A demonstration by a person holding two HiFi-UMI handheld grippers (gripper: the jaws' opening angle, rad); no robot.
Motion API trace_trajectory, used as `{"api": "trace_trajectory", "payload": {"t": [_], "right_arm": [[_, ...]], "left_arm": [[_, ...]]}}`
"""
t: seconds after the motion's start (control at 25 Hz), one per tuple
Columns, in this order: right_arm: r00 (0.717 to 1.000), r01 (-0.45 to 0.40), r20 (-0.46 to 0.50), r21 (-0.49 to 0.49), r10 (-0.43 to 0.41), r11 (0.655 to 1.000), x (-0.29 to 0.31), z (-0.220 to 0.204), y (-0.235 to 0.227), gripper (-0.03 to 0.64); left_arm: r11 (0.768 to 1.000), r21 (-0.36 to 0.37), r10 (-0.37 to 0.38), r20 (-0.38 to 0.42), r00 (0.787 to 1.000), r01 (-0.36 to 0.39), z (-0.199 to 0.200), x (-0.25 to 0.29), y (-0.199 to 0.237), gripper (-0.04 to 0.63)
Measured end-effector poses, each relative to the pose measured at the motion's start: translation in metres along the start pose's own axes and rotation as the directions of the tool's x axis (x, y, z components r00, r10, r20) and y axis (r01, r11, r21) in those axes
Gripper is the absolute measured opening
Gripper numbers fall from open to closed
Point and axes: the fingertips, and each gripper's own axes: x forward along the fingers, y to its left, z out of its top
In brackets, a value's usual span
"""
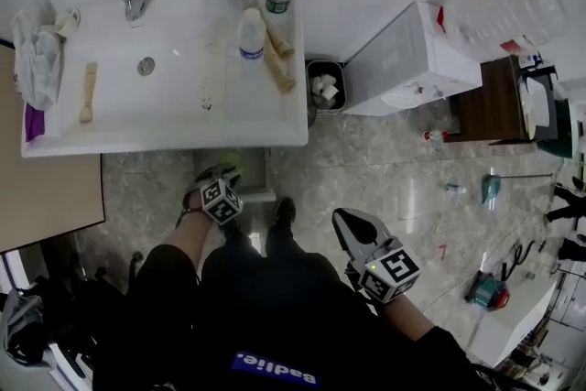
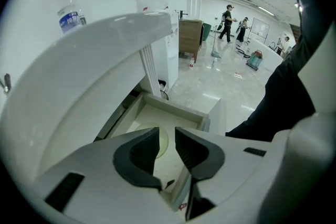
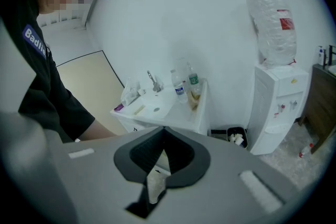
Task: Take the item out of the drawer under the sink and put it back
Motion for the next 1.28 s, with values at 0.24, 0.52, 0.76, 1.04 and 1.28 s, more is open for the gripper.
{"api": "trace_trajectory", "payload": {"t": [0.24,0.52,0.76,1.04,1.28], "right_arm": [[0.998,-0.052,0.043,-0.033,0.053,0.998,0.000,0.017,0.021,0.002],[0.992,-0.105,0.066,-0.085,0.111,0.991,0.000,0.031,0.046,0.002],[0.980,-0.179,0.059,-0.151,0.190,0.972,0.013,0.040,0.074,0.002],[0.972,-0.213,0.058,-0.205,0.229,0.955,0.017,0.050,0.097,0.002],[0.964,-0.239,0.056,-0.231,0.258,0.943,0.022,0.057,0.114,0.002]], "left_arm": [[0.999,-0.029,0.028,0.044,0.999,-0.026,0.007,-0.045,-0.008,0.077],[0.983,-0.169,0.099,0.155,0.983,-0.072,0.027,-0.109,-0.012,0.075],[0.966,-0.251,0.146,0.305,0.941,-0.069,0.058,-0.174,-0.015,0.075],[0.967,-0.256,0.118,0.491,0.863,0.013,0.110,-0.245,-0.042,0.075],[0.977,-0.210,0.115,0.625,0.772,0.024,0.154,-0.323,-0.044,0.075]]}}
